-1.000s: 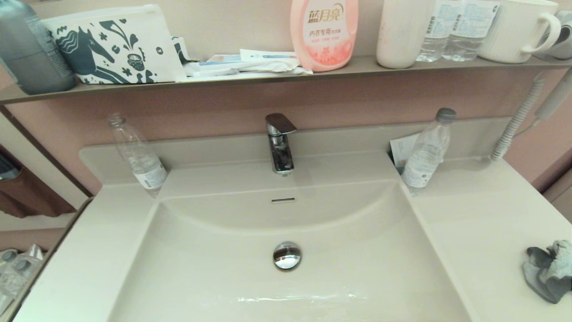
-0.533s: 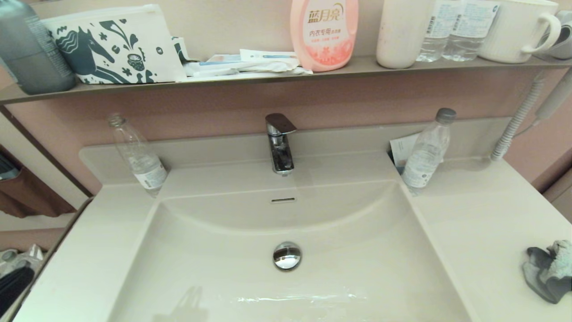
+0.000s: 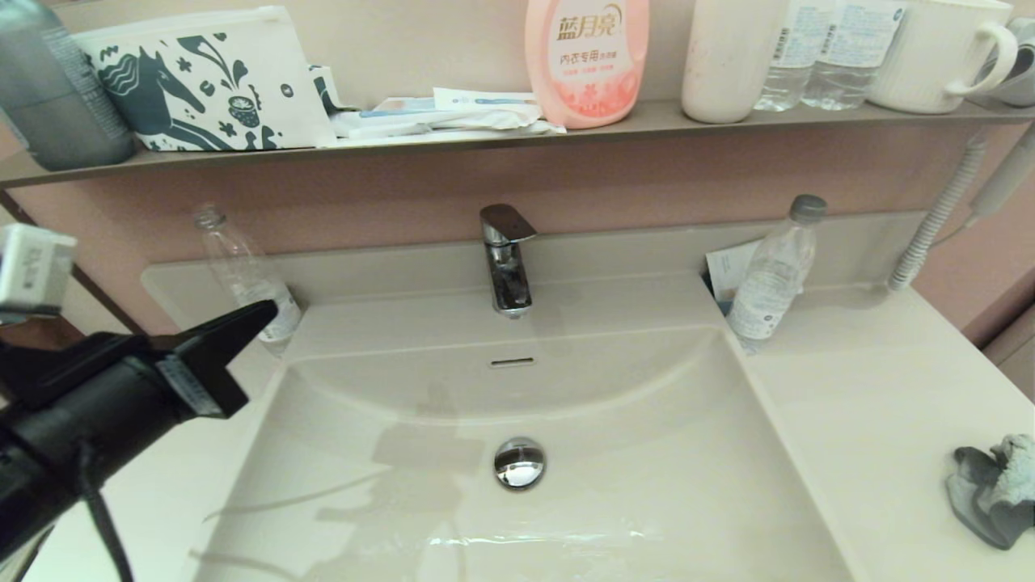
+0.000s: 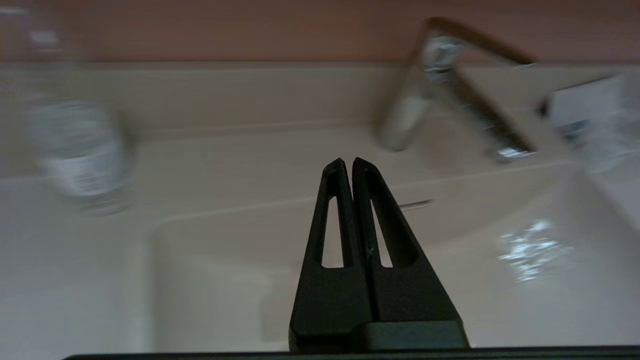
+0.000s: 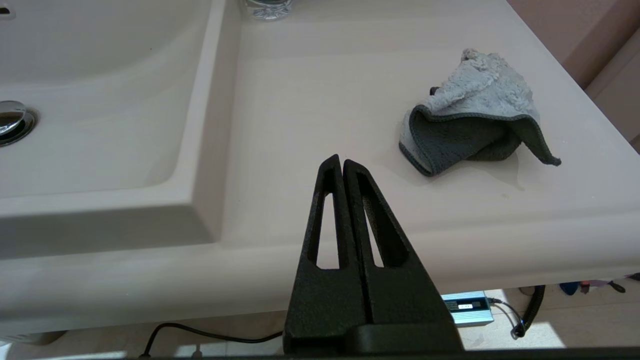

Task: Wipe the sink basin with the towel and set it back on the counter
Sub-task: Turn on the faucet

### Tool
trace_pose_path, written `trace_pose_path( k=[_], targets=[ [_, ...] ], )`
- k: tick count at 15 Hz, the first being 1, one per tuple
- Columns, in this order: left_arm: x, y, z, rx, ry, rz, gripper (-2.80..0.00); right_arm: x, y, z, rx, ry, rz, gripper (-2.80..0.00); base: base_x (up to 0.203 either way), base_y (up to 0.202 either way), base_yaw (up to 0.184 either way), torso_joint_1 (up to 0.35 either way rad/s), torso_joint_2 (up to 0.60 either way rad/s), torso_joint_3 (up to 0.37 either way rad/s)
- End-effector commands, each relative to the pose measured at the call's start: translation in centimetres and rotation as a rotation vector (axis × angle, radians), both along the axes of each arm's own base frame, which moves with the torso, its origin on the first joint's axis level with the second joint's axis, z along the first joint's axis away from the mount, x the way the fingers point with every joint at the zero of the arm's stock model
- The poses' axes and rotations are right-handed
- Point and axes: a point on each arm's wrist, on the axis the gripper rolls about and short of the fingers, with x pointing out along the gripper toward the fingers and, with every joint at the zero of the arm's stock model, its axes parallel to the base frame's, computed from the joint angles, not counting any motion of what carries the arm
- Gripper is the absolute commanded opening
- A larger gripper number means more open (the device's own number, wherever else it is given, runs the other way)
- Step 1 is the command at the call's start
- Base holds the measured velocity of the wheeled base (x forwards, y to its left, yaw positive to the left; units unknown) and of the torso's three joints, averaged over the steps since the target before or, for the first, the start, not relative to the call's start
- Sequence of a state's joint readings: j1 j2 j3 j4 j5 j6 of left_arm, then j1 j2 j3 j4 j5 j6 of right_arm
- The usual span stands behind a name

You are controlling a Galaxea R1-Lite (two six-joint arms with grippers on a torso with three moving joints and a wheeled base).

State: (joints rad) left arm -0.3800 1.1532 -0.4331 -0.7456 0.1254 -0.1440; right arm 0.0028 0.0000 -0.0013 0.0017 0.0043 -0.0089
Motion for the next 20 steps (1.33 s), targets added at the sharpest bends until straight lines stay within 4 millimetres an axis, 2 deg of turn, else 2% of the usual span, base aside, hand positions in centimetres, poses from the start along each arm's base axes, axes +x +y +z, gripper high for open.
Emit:
trace_pose_path(
  k=[1, 3, 5, 7, 10, 14, 16, 20],
  targets=[
    [2.2, -5.4, -0.4, -0.02, 0.058, -0.113, -2.8, 0.0, 0.0, 0.0, 0.0, 0.001, 0.001, -2.8, 0.0, 0.0, 0.0, 0.0, 0.0, 0.0],
    [4.2, -8.4, 0.1, -0.052, 0.046, -0.132, -2.8, 0.0, 0.0, 0.0, 0.0, 0.001, 0.001, -2.8, 0.0, 0.0, 0.0, 0.0, 0.0, 0.0],
    [6.1, -10.6, -0.6, -0.052, 0.044, -0.137, -2.8, 0.0, 0.0, 0.0, 0.0, 0.001, 0.001, -2.8, 0.0, 0.0, 0.0, 0.0, 0.0, 0.0],
    [8.1, -12.1, -2.0, 0.009, 0.021, -0.123, -2.8, 0.0, 0.0, 0.0, 0.0, 0.001, 0.001, -2.8, 0.0, 0.0, 0.0, 0.0, 0.0, 0.0],
    [10.5, -13.9, -2.9, 0.074, -0.019, -0.078, -2.8, 0.0, 0.0, 0.0, 0.0, 0.002, 0.001, -2.8, 0.0, 0.0, 0.0, 0.0, 0.0, 0.0],
    [12.6, -15.1, -2.7, 0.064, -0.044, -0.062, -2.8, 0.0, 0.0, 0.0, 0.0, 0.002, 0.001, -2.8, 0.0, 0.0, 0.0, 0.0, 0.0, 0.0],
    [13.8, -14.7, -2.0, 0.045, -0.072, -0.036, -2.8, 0.0, 0.0, 0.0, 0.0, 0.001, 0.001, -2.8, 0.0, 0.0, 0.0, 0.0, 0.0, 0.0],
    [14.3, -14.4, 0.0, 0.009, -0.127, -0.015, -2.8, 0.0, 0.0, 0.0, 0.0, 0.001, 0.001, -2.8, 0.0, 0.0, 0.0, 0.0, 0.0, 0.0]
  ],
)
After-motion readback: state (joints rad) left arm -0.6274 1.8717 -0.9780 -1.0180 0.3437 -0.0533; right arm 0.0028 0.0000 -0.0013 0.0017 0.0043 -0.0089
